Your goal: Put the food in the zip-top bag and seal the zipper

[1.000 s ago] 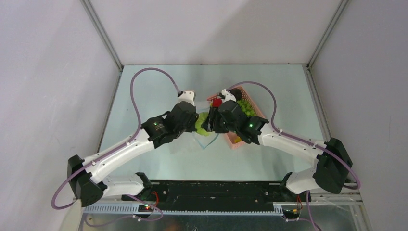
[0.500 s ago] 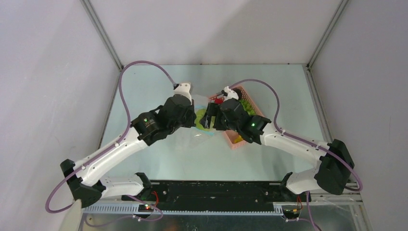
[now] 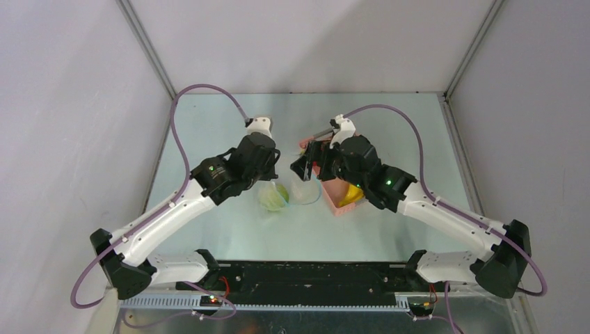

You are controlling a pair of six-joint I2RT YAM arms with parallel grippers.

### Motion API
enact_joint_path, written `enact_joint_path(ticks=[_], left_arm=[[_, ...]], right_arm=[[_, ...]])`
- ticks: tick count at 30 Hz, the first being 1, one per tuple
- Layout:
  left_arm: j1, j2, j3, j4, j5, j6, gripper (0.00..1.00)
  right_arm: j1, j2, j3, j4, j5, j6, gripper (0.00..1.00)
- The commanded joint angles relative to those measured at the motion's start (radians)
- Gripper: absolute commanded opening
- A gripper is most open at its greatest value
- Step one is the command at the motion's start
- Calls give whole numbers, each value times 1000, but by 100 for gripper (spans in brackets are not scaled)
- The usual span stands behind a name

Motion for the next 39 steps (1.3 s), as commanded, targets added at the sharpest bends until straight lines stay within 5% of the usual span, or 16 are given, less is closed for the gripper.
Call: enact_joint_path(ticks=[1, 11, 24, 30, 36, 39], left_arm=[[26, -20, 6, 16, -58, 9, 0], [130, -34, 13, -36, -97, -19, 0], [168, -168, -14, -8, -217, 21, 0], [168, -121, -16, -12, -159, -4, 0], [169, -77, -2, 11, 81, 27, 0], [170, -109, -16, 70, 187, 39, 0]], right_arm=[[-64, -70, 39, -15, 16, -49, 100], [-237, -56, -32, -319, 218, -8, 99], [-314, 268, -46, -265, 244, 29, 82], [-318, 357, -46, -249, 245, 9, 76], [-317, 412, -47, -230, 250, 9, 61], [-318, 420, -46, -228, 259, 6, 45]])
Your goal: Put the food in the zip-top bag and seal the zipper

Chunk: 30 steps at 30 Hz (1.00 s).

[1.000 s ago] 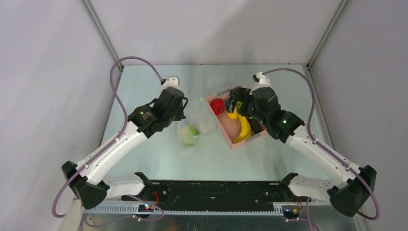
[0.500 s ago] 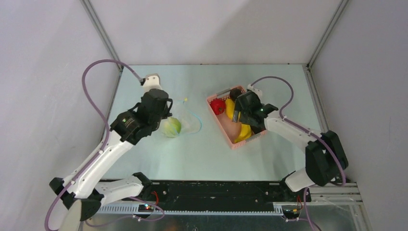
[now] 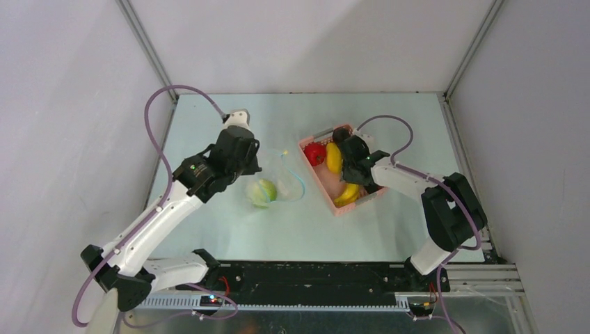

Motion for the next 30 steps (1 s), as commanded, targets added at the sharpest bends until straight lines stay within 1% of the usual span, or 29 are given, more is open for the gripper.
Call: enact_joint_path(ticks=[1, 2, 5, 10, 11, 15, 18, 23, 25, 27, 28, 30], left_arm=[[6, -69, -13, 141, 210, 28, 0], [6, -80, -33, 156, 224, 26, 0], [6, -116, -60, 200, 259, 22, 0], [7, -91, -73, 186, 230, -13, 0], [6, -72, -65, 167, 231, -20, 0], [6, -23, -56, 143, 251, -39, 0], [7, 0, -53, 138, 250, -42, 0], [7, 23, -45, 125, 234, -40, 0], [6, 26, -38, 117, 221, -37, 0], [6, 26, -36, 113, 218, -33, 0], [7, 26, -35, 112, 219, -33, 0], [6, 23, -34, 111, 220, -30, 0]], right_arm=[[-1, 16, 6, 30, 29, 3, 40], [-1, 11, 6, 28, 36, 4, 30], [-1, -18, 6, 29, 45, -5, 16], [-2, -93, 6, 36, 55, -19, 8], [-2, -121, 6, 36, 62, -20, 5], [-2, -211, 1, 54, 72, -46, 1], [-2, -281, -9, 74, 69, -60, 1], [-4, -376, -71, 181, 62, -95, 1], [-6, -419, -90, 225, 28, -119, 1], [-6, -473, -112, 286, -40, -136, 0], [-6, -515, -125, 328, -105, -141, 0], [1, -578, -140, 391, -188, -143, 0]])
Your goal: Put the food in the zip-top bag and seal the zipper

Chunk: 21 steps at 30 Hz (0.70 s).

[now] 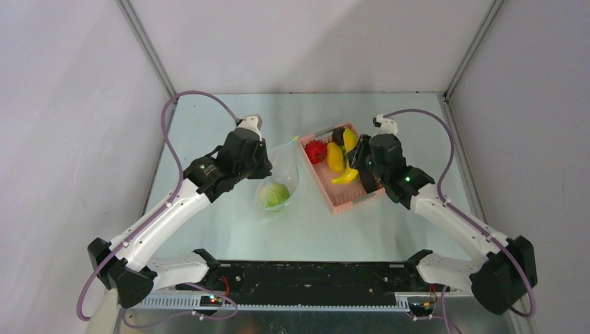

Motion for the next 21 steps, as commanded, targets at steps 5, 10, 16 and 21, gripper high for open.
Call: enact_joint_path(ticks=[5, 10, 16, 21], left_arm=[[6, -14, 40, -1, 3, -2, 0], [6, -30, 32, 11, 34, -17, 0], [5, -48, 26, 22, 81, -37, 0], [6, -78, -5, 67, 141, -51, 0]], right_arm=[[94, -271, -33, 326, -228, -50, 0], [234, -295, -33, 514, -316, -97, 0], [331, -209, -33, 689, -293, -82, 0], [349, -111, -33, 790, -275, -58, 0]])
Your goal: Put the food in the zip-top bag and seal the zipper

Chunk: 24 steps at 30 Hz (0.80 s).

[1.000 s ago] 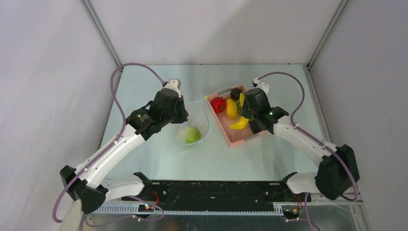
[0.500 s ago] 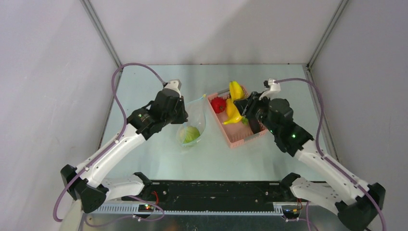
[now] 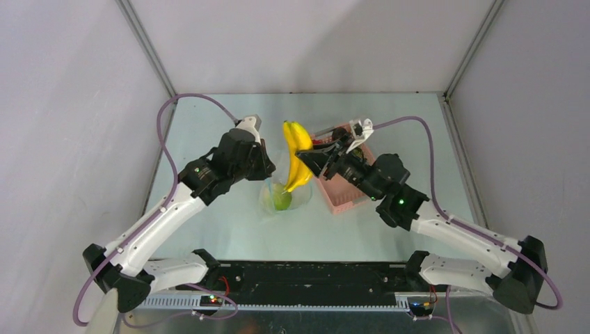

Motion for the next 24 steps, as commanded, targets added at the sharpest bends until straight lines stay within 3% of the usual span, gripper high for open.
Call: enact_joint_path(ticks=[1, 16, 24], left_arm=[[6, -54, -8, 76, 74, -30, 0], [6, -38, -4, 64, 66, -35, 0], [5, -29, -5, 62, 72, -35, 0]], right_arm=[[10, 61, 9, 163, 13, 15, 0], [49, 98, -100, 200, -29, -30, 4], [73, 143, -105, 191, 67, -104, 11]])
